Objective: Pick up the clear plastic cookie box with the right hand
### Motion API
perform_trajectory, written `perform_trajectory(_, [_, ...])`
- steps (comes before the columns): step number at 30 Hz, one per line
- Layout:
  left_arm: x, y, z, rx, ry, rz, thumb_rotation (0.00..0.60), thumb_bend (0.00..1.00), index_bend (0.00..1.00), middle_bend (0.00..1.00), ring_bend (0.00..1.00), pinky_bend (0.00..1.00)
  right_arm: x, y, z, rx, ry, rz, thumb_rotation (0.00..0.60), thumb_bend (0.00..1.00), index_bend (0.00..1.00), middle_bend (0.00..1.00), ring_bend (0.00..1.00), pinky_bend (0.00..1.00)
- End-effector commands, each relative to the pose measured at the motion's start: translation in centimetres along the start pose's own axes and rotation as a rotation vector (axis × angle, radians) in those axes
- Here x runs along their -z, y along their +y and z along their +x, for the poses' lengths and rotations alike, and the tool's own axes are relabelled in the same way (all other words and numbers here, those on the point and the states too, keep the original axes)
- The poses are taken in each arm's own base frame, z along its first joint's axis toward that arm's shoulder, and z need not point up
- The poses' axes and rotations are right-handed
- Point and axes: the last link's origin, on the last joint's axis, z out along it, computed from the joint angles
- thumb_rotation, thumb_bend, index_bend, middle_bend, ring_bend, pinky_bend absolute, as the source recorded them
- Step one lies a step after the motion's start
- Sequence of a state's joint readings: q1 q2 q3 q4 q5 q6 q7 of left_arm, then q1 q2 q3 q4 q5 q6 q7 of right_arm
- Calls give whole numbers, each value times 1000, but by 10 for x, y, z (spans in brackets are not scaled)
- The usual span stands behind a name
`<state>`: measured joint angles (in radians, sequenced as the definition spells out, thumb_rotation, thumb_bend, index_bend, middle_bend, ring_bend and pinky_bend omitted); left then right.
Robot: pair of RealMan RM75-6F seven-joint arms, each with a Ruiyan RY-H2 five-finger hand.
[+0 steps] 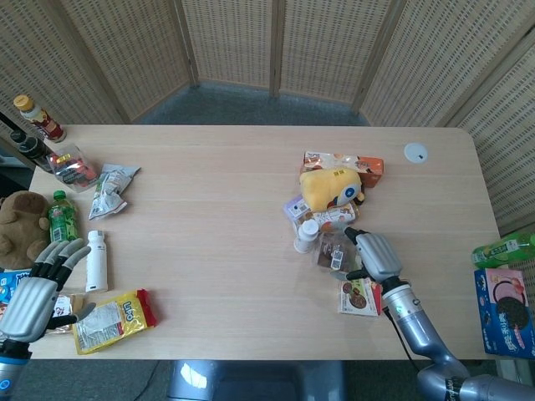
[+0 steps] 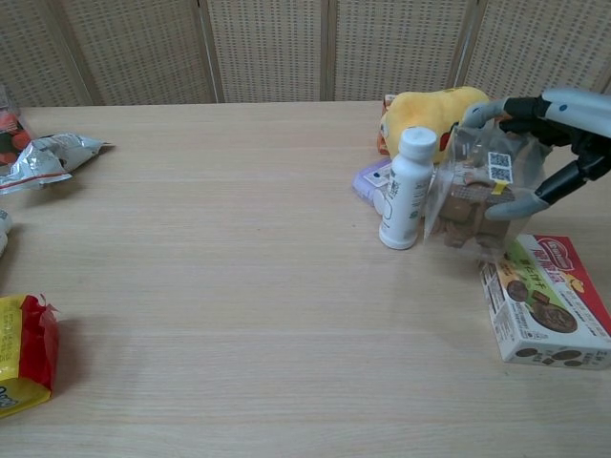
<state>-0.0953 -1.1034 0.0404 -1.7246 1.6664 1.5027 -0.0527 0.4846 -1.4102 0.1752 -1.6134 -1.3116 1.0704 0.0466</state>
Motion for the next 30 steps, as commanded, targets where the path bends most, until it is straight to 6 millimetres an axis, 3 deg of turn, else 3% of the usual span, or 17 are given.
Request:
perform_trajectory(1, [0, 1, 0, 0, 0, -2, 600, 220, 121, 71, 0, 0, -1, -3, 9, -3, 15, 9, 600, 75, 190, 591, 497, 472])
perform_trajectory(30, [5, 3, 1, -10, 3, 22, 600, 220, 120, 71, 0, 0, -28, 0, 98, 69, 176, 16, 600, 72, 225, 624, 522, 486])
